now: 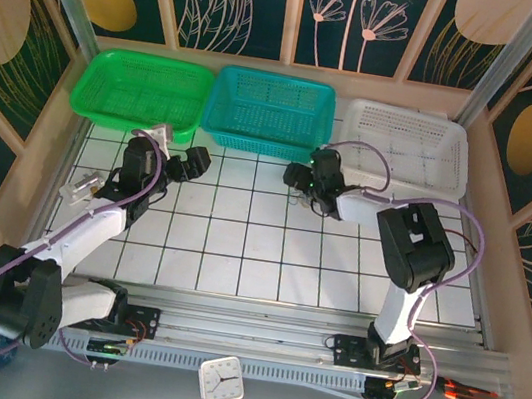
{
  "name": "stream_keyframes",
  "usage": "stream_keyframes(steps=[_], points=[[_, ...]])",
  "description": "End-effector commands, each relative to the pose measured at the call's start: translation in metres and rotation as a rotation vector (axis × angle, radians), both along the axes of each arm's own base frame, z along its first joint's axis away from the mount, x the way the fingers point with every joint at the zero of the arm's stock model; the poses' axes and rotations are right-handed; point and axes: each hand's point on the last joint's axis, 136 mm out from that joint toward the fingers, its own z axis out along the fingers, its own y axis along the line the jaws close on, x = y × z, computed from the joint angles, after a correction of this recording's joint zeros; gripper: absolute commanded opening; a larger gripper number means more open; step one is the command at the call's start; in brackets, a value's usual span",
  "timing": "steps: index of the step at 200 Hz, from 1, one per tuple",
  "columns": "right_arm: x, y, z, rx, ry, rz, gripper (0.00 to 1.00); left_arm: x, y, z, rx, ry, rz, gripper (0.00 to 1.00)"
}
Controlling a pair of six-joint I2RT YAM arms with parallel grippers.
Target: Untangle the cables
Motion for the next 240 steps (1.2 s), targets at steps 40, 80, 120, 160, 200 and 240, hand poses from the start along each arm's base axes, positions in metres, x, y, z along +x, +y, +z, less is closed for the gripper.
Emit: stream_keyframes(steps=[40,80,120,160,200,240], points=[[-0.096,0.088,0.033,0.119,-0.019,0.239,0.83,0.007,-0.004,0.020,-0.049,-0.061,0.009,0.99],[-0.128,0.100,0.082,0.175,-0.076,0.256,0.84,0.000,-0.004,0.011,-0.064,-0.039,0.004,0.99],[-0.123,0.048,0.117,0.184,-0.118,0.068,0.87,-0.011,-0.007,0.007,-0.087,-0.032,-0.017,0.99],[-0.119,0.029,0.099,0.178,-0.046,-0.013,0.89,-0.019,-0.013,0.004,-0.118,-0.016,-0.057,0.99],[-0.126,0.047,0.075,0.267,0.005,0.067,0.80,-0.028,-0.022,0.003,-0.176,0.000,-0.083,0.99],[-0.129,0.058,0.064,0.307,0.018,0.117,0.59,-0.038,-0.032,-0.012,-0.152,0.043,-0.098,0.99]])
